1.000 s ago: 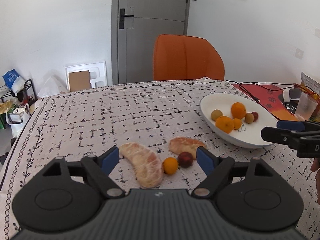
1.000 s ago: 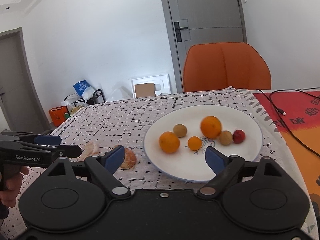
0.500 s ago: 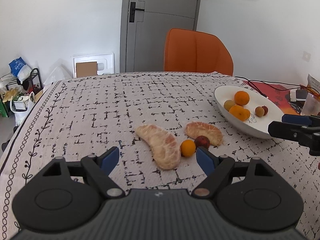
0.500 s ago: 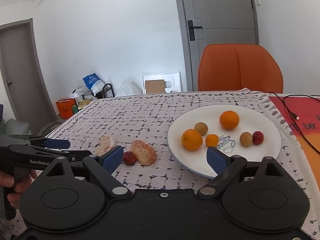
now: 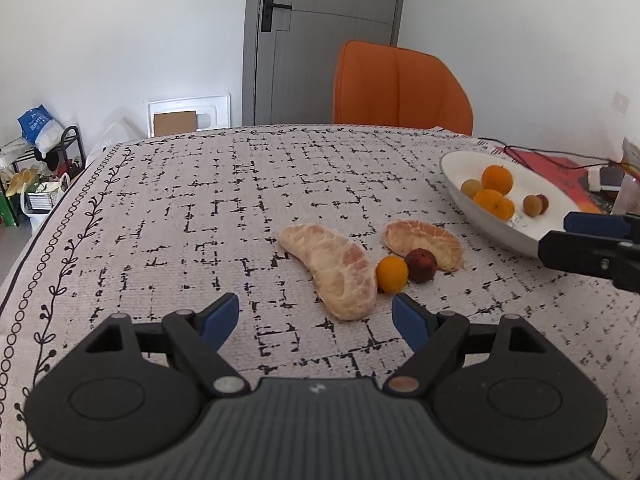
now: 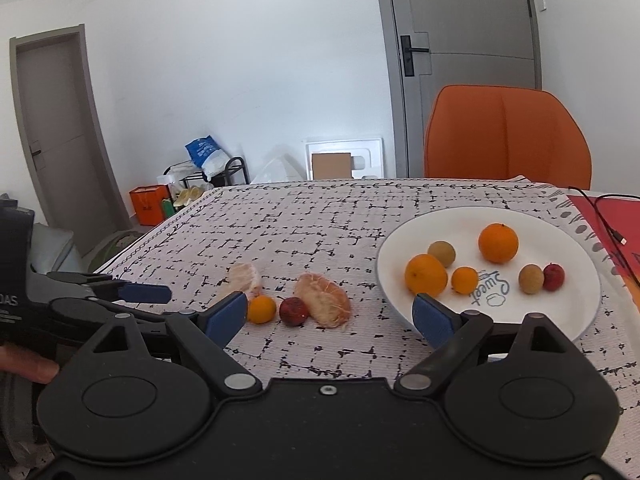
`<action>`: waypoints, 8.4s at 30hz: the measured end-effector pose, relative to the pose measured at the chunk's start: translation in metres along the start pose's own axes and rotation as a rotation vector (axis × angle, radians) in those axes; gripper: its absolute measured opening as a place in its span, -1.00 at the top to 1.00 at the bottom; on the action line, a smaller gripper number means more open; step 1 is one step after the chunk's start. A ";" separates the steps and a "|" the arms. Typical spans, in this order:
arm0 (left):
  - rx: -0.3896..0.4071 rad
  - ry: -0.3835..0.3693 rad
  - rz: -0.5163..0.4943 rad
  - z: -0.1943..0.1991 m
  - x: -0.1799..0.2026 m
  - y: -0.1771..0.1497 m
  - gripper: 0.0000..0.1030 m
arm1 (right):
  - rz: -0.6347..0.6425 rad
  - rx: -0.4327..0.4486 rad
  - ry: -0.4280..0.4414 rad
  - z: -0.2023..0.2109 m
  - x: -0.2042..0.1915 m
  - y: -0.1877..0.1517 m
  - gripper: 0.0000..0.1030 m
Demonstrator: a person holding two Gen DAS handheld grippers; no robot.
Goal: Organize fruits
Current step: 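Move both open tools toward the pomelo segments, tangerine and red plum, then grasp the red plum with the right tool while the left tool grasps a pomelo segment, then carry the plum and pomelo segment onto the white plate and release both, then grasp the small tangerine with the left tool while the right tool grasps the other pomelo segment, then carry the tangerine and pomelo segment over the white plate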
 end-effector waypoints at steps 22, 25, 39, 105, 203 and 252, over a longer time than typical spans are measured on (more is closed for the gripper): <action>-0.036 0.074 0.032 -0.006 -0.022 -0.005 -0.56 | 0.000 -0.076 0.079 -0.028 -0.015 -0.010 0.18; -0.039 0.109 0.044 -0.004 -0.033 -0.005 -0.56 | 0.002 -0.090 0.076 -0.036 -0.017 -0.012 0.23; 0.008 0.019 0.076 0.007 -0.030 0.008 -0.29 | 0.024 -0.134 0.071 -0.068 -0.023 -0.015 0.35; 0.097 -0.230 -0.187 -0.014 0.139 0.059 0.36 | -0.144 0.019 -0.132 0.022 0.096 -0.012 0.60; 0.012 -0.084 0.034 -0.013 0.012 0.020 0.62 | 0.047 -0.112 0.009 -0.058 -0.005 -0.006 0.03; 0.074 -0.079 0.026 0.019 0.013 0.030 0.62 | 0.157 -0.094 0.026 -0.044 -0.018 0.004 0.48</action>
Point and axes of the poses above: each gripper's, at about its wrist camera, not at the fingertips, and z roughly against the way its jaws point, x to its right, y to its top, the point moved 5 cm from there along -z, roughly the way its jaws point, and after that the axes turned 4 degrees about x, right-handed, at the moved point
